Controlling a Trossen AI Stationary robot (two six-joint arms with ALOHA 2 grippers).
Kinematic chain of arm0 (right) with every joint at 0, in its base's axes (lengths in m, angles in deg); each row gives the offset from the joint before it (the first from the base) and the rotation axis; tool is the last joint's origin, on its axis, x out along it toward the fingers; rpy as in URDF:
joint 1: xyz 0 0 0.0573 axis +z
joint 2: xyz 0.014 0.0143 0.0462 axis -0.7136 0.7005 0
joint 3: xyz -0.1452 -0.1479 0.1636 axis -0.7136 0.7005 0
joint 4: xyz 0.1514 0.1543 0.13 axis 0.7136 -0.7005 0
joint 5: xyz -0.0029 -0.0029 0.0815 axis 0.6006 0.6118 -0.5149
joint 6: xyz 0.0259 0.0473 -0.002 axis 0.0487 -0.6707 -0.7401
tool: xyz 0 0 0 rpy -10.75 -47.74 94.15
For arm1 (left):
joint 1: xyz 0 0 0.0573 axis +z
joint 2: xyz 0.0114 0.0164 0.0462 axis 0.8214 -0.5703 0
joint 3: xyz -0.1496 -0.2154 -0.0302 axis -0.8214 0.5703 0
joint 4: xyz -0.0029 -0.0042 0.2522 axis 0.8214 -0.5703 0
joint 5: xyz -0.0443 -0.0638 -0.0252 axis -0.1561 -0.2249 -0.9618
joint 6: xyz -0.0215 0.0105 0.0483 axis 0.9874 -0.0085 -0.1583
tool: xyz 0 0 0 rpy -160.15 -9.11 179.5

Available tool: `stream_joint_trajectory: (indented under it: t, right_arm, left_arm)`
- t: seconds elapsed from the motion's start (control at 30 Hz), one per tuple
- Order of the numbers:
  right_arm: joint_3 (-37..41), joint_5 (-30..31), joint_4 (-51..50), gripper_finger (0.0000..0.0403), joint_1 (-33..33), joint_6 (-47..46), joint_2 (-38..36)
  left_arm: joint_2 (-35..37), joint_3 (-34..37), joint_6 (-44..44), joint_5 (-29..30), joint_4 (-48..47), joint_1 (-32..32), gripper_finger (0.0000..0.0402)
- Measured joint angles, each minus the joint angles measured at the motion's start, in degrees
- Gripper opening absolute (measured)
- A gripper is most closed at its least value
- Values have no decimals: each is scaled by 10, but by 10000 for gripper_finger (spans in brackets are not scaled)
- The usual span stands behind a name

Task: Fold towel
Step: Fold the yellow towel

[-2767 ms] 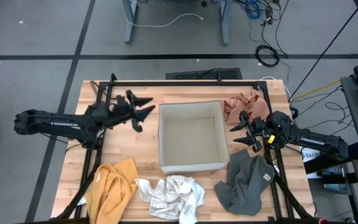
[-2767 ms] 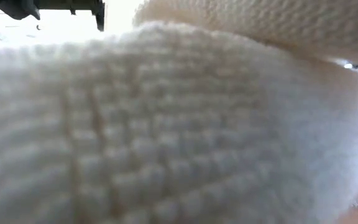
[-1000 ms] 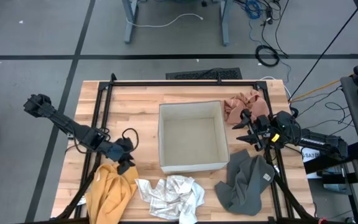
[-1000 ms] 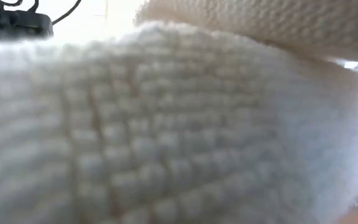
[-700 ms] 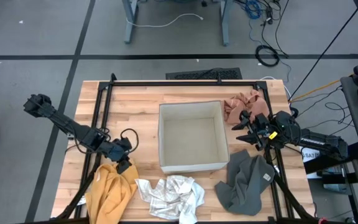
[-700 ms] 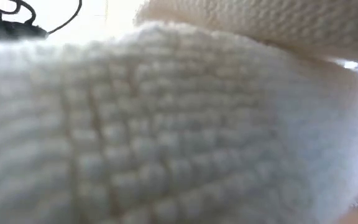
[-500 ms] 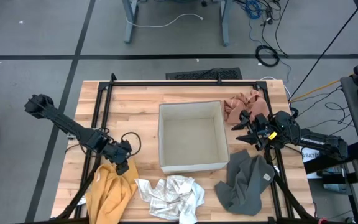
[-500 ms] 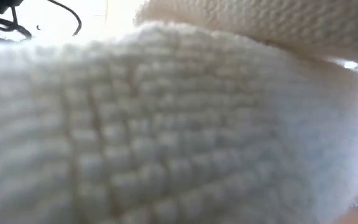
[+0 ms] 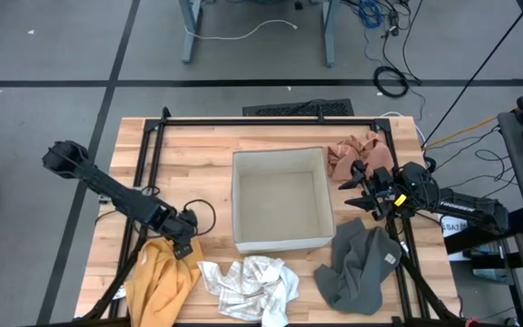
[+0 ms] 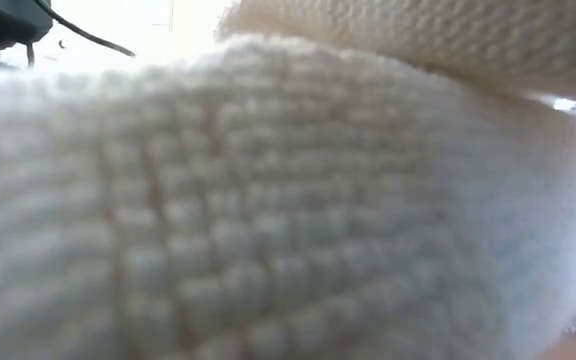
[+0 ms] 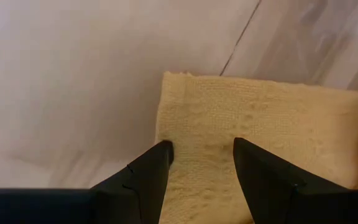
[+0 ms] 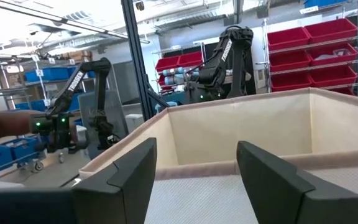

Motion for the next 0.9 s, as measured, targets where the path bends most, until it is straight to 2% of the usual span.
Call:
stream_joint_trajectory:
  t: [0.17, 0.33, 0.6, 0.73, 0.9]
  right_arm:
    - [0, 1, 1, 212, 0, -8, 0]
    - [0, 0, 2, 212, 0, -35, 0]
    - [0, 3, 8, 212, 0, -32, 0]
    - [0, 16, 51, 212, 0, -33, 0]
    - [0, 16, 53, 212, 0, -34, 0]
  left_arm:
    - [-3, 3, -28, 56, 30, 12, 190]
    - [-6, 3, -55, 61, 31, 25, 179]
    - [-7, 4, -100, 63, 33, 50, 120]
    - [-8, 5, -128, 77, 58, 57, 94]
    - [-8, 5, -169, 82, 96, 57, 44]
